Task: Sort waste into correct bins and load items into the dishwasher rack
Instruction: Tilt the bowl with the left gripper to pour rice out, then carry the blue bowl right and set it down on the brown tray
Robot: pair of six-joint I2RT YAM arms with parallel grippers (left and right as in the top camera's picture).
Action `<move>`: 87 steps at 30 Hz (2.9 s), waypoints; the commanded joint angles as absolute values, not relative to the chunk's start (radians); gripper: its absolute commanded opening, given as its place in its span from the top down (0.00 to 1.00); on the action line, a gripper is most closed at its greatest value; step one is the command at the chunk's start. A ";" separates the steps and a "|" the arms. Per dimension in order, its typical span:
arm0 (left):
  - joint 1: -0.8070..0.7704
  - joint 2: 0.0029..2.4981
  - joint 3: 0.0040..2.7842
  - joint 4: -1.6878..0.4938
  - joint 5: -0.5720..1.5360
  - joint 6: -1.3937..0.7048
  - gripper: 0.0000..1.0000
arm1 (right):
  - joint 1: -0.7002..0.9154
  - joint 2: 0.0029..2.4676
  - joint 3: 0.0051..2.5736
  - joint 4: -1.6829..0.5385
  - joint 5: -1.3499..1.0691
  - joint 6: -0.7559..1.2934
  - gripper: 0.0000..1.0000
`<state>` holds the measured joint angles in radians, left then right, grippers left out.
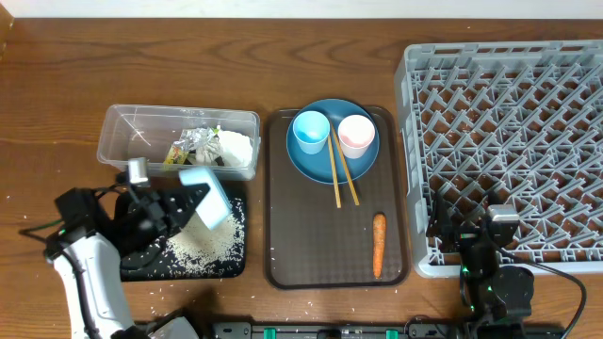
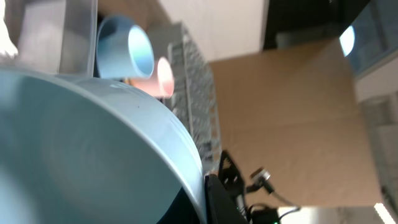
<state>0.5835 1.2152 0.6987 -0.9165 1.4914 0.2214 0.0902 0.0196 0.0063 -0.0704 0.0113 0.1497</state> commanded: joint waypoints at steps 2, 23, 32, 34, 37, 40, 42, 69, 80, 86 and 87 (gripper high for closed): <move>0.483 1.199 0.704 -0.899 1.411 0.250 0.94 | 0.099 0.021 0.006 -0.075 0.010 0.160 0.01; -0.118 1.188 0.704 -0.471 0.957 -0.246 0.94 | 0.099 0.021 0.006 -0.075 0.011 0.160 0.01; -0.452 1.188 0.704 -0.412 0.598 -0.321 0.94 | 0.099 0.021 0.006 -0.075 0.010 0.160 0.01; -0.520 1.188 0.704 -0.413 0.509 -0.321 0.94 | 0.099 0.021 0.006 -0.075 0.011 0.160 0.01; -0.610 1.189 0.704 -0.409 0.406 -0.321 0.94 | 0.099 0.021 0.006 -0.075 0.010 0.160 0.01; -0.682 1.192 0.704 -0.396 0.321 -0.321 0.94 | 0.099 0.021 0.006 -0.075 0.011 0.160 0.01; -0.716 1.197 0.704 -0.385 0.278 -0.321 0.94 | 0.099 0.021 0.006 -0.075 0.010 0.160 0.01; -0.838 1.394 0.704 -0.279 0.223 -0.320 0.83 | 0.099 0.021 0.006 -0.075 0.011 0.160 0.01; -0.838 1.405 0.704 -0.279 0.223 -0.319 0.52 | 0.099 0.021 0.006 -0.075 0.011 0.160 0.01; -0.838 1.405 0.704 -0.286 0.223 -0.319 0.37 | 0.099 0.021 0.006 -0.075 0.011 0.160 0.01; -0.838 1.405 0.704 -0.289 0.223 -0.319 0.34 | 0.099 0.021 0.006 -0.075 0.011 0.160 0.01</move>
